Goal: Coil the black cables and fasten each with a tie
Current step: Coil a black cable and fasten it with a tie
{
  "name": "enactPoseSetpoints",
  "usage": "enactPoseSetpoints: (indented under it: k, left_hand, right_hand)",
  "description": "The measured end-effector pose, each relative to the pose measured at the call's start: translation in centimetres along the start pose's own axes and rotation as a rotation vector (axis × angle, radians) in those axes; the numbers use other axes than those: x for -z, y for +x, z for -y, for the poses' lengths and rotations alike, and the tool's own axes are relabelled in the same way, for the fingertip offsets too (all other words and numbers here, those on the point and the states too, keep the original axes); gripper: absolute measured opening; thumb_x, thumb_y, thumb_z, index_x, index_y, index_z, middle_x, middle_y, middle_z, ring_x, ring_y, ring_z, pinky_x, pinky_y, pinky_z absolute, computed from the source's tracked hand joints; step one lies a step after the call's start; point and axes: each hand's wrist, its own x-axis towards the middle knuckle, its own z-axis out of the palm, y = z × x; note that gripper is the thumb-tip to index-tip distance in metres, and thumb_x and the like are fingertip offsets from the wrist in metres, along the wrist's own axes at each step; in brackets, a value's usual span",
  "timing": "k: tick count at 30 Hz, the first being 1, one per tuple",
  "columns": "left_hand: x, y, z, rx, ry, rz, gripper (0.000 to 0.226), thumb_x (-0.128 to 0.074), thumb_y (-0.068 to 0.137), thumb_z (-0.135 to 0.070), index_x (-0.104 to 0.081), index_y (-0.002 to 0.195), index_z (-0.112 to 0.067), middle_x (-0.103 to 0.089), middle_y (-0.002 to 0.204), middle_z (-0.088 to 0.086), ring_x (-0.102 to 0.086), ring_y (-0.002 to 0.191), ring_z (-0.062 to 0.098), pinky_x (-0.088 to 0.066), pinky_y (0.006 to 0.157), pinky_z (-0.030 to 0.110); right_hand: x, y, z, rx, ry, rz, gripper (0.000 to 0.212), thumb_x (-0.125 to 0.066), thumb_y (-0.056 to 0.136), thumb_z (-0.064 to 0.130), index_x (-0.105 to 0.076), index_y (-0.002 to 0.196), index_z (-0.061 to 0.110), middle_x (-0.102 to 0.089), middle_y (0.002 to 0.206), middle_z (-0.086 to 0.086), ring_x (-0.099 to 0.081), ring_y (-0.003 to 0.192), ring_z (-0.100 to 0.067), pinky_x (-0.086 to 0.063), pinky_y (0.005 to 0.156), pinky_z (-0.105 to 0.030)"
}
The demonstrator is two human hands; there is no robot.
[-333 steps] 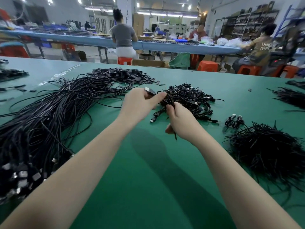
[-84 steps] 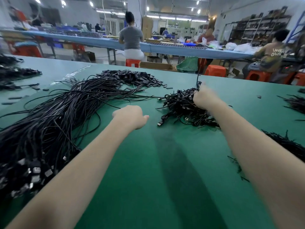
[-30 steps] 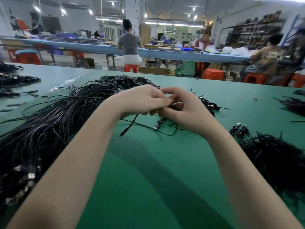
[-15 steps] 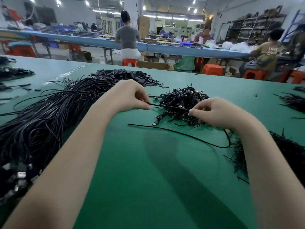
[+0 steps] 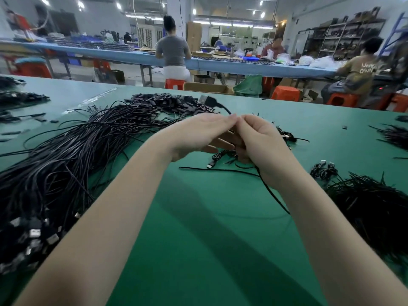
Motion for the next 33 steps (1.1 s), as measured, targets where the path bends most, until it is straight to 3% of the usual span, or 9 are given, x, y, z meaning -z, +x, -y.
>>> enactPoseSetpoints:
  k: [5,8,12,16,20,24,27,30,33]
  left_hand:
    - [-0.8,-0.1,-0.7,-0.021,-0.097,-0.127,0.052,-0.032,0.102,-0.046,-0.075,0.088,-0.021,-0.073,0.083,0.002,-0.068,0.075,0.016,-0.056,0.082,0.036]
    - [0.2,-0.5,-1.4,-0.063,-0.386,-0.149,0.057,-0.026,0.104,-0.045,-0.074,0.089,-0.016,-0.074,0.089,0.004,-0.070,0.079,0.016,-0.052,0.085,0.034]
    - [2.6,-1.5,-2.0,-0.191,-0.911,0.102,0.057,-0.027,0.103,-0.044,-0.071,0.079,-0.016,-0.065,0.064,-0.005,-0.063,0.058,0.009,-0.052,0.058,0.023]
    - [4.4,-2.5,-0.8,-0.165,-0.670,0.585,0.057,-0.029,0.101,-0.045,-0.057,0.062,-0.015,-0.040,0.040,-0.009,-0.038,0.033,0.006,-0.028,0.040,0.020]
    - [2.0,-1.5,0.3,0.150,-0.039,0.447,0.060,-0.021,0.101,-0.048,-0.072,0.097,-0.015,-0.074,0.082,0.006,-0.071,0.072,0.017,-0.053,0.062,0.025]
    - [0.6,-0.3,-0.6,-0.011,-0.425,0.030,0.056,-0.021,0.105,-0.042,-0.071,0.091,-0.018,-0.075,0.090,0.004,-0.070,0.092,0.017,-0.052,0.086,0.033]
    - [2.0,-0.7,-1.9,-0.193,-0.771,-0.121,0.059,-0.016,0.105,-0.043,-0.066,0.111,-0.011,-0.074,0.099,0.007,-0.069,0.095,0.018,-0.052,0.080,0.030]
    - [3.4,-2.5,-2.6,-0.324,-0.911,-0.018,0.056,-0.023,0.103,-0.042,-0.072,0.088,-0.017,-0.071,0.074,-0.004,-0.067,0.069,0.011,-0.051,0.063,0.023]
    - [4.6,-4.3,-2.8,-0.285,-0.673,0.271,0.056,-0.031,0.097,-0.040,-0.066,0.057,-0.022,-0.055,0.045,-0.011,-0.052,0.041,0.005,-0.043,0.047,0.019]
  right_hand:
    - [-1.0,-0.3,-0.7,-0.002,0.068,0.148,0.030,-0.041,0.103,0.023,-0.059,0.083,0.011,-0.045,0.052,0.016,-0.034,0.041,-0.009,-0.029,0.042,-0.022]
    - [-0.7,-0.2,-1.5,-0.091,0.199,0.367,0.028,-0.045,0.101,0.032,-0.064,0.087,0.019,-0.043,0.055,0.009,-0.032,0.042,-0.010,-0.029,0.042,-0.020]
    - [1.0,-0.4,-2.7,-0.270,0.002,0.650,0.037,-0.050,0.088,0.053,-0.067,0.078,0.022,-0.031,0.058,0.006,-0.023,0.046,-0.010,-0.024,0.045,-0.020]
    - [2.9,0.1,-2.2,-0.200,-0.237,0.358,0.042,-0.055,0.086,0.056,-0.049,0.063,0.021,-0.033,0.051,0.011,-0.025,0.046,-0.010,-0.023,0.047,-0.023]
    - [3.0,0.3,-0.3,-0.108,-0.040,0.163,0.036,-0.046,0.100,0.038,-0.060,0.073,0.017,-0.033,0.047,0.013,-0.026,0.040,-0.007,-0.022,0.044,-0.021]
    - [0.8,-0.7,0.7,0.012,0.127,0.265,0.027,-0.037,0.104,0.025,-0.055,0.088,0.014,-0.037,0.052,0.009,-0.030,0.043,-0.006,-0.027,0.041,-0.017]
    - [0.5,-1.1,-0.4,-0.102,0.155,0.580,0.027,-0.037,0.103,0.030,-0.059,0.095,0.017,-0.036,0.058,0.006,-0.031,0.046,-0.010,-0.031,0.046,-0.020]
    - [1.1,-1.1,-2.2,-0.255,-0.055,0.778,0.028,-0.041,0.100,0.034,-0.063,0.090,0.019,-0.032,0.061,0.005,-0.027,0.050,-0.012,-0.029,0.050,-0.024]
    - [2.4,-0.1,-2.6,-0.195,-0.260,0.416,0.036,-0.048,0.095,0.046,-0.056,0.073,0.018,-0.035,0.055,0.009,-0.026,0.048,-0.011,-0.024,0.048,-0.023]
